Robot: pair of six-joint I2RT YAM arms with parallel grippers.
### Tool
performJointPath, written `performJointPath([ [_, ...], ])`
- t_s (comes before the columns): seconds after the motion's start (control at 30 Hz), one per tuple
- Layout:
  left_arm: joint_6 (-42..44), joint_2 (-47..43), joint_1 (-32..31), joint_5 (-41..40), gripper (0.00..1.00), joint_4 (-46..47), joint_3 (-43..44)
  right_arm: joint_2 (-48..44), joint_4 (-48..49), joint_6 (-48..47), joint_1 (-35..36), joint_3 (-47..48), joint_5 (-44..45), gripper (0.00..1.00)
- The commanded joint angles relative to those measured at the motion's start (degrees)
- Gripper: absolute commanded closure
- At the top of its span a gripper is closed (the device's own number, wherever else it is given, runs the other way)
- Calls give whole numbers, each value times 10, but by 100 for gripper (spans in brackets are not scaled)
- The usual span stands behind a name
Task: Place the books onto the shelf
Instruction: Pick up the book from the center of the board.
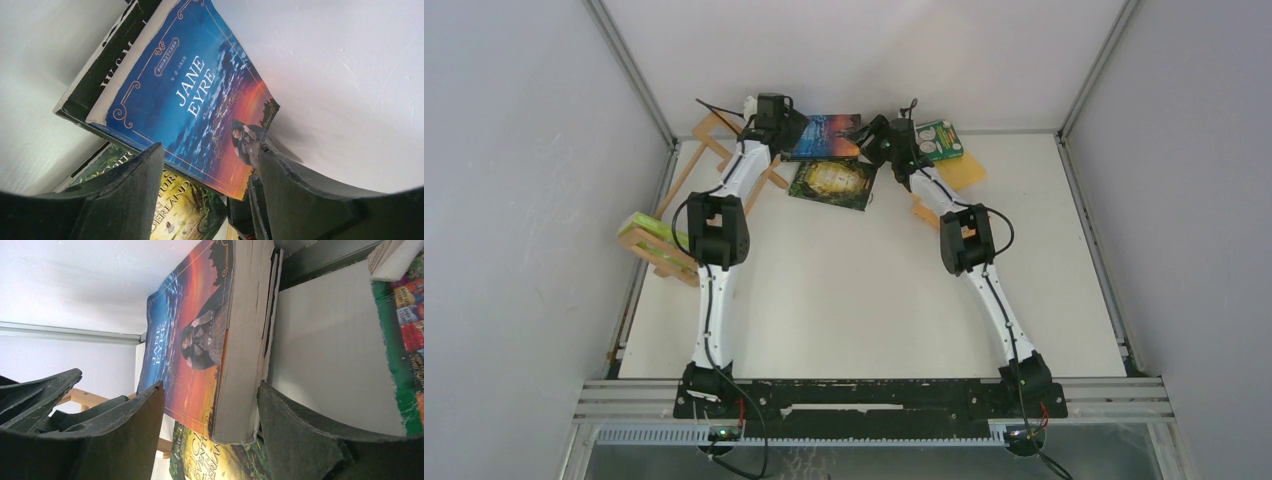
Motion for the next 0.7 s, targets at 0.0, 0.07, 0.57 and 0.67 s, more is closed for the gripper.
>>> performJointPath([
  [0.0, -10, 1, 7, 13, 27, 18, 47, 8, 14, 10, 5, 29, -3, 26],
  [0.07, -12, 2, 7, 15, 27, 19, 48, 8, 12, 11, 5, 29, -2, 26],
  [0.57, -21, 9, 11, 24, 27, 24, 49, 22, -15, 40, 5, 34, -15, 28],
  [0.67, -20, 9, 11, 24, 27, 23, 48, 31, -13, 56, 7, 42, -19, 29],
])
